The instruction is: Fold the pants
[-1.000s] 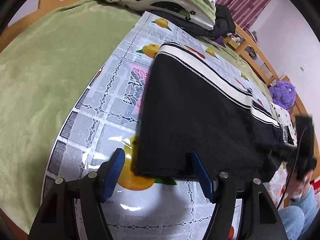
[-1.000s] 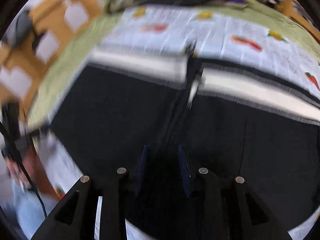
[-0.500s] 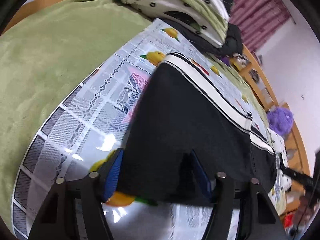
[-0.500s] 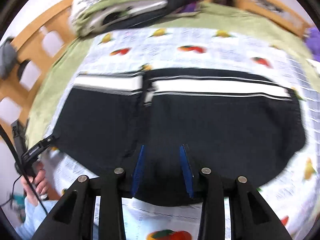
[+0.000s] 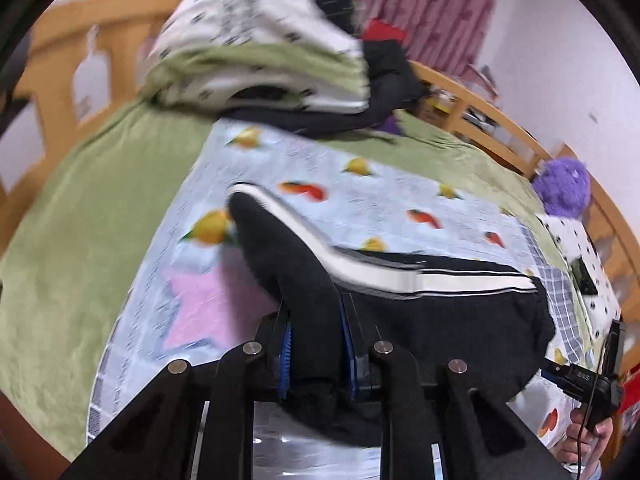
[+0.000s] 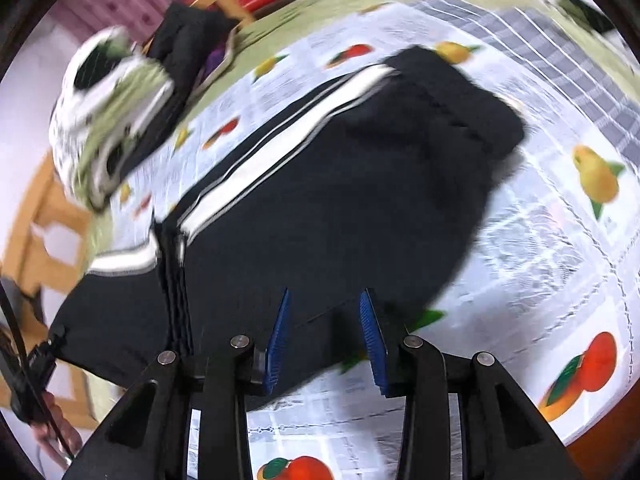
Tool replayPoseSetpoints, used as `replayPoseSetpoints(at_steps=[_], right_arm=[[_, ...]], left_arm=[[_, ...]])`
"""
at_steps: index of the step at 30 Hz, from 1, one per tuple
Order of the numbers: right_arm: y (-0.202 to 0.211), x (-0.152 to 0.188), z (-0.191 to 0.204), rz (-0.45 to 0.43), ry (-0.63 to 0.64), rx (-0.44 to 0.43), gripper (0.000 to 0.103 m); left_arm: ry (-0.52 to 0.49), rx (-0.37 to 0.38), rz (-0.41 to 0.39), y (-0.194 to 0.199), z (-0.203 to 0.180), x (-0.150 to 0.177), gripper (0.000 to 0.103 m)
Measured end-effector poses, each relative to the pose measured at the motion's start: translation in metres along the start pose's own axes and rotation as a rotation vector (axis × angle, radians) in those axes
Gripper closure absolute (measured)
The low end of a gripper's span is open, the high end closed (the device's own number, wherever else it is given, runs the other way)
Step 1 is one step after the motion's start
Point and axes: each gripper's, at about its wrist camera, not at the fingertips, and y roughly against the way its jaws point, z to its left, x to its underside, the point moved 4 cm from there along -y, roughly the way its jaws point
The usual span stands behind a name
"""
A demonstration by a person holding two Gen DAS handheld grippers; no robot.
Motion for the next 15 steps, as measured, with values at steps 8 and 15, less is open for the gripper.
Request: replayPoseSetpoints(at_steps=[8, 15], right_arm=[[0.015, -0.020, -0.079, -0.042, -0.212, 0.005, 0.066], [0.010, -0.019, -0.040, -0.029, -0.067, -0.060, 0.066]], left_arm=[[-0.235, 0.121, 0.056, -0.020, -0.147, 0.024, 0.085], [-0.333, 0.240, 0.200, -0.059, -0.194, 0.080, 0.081]])
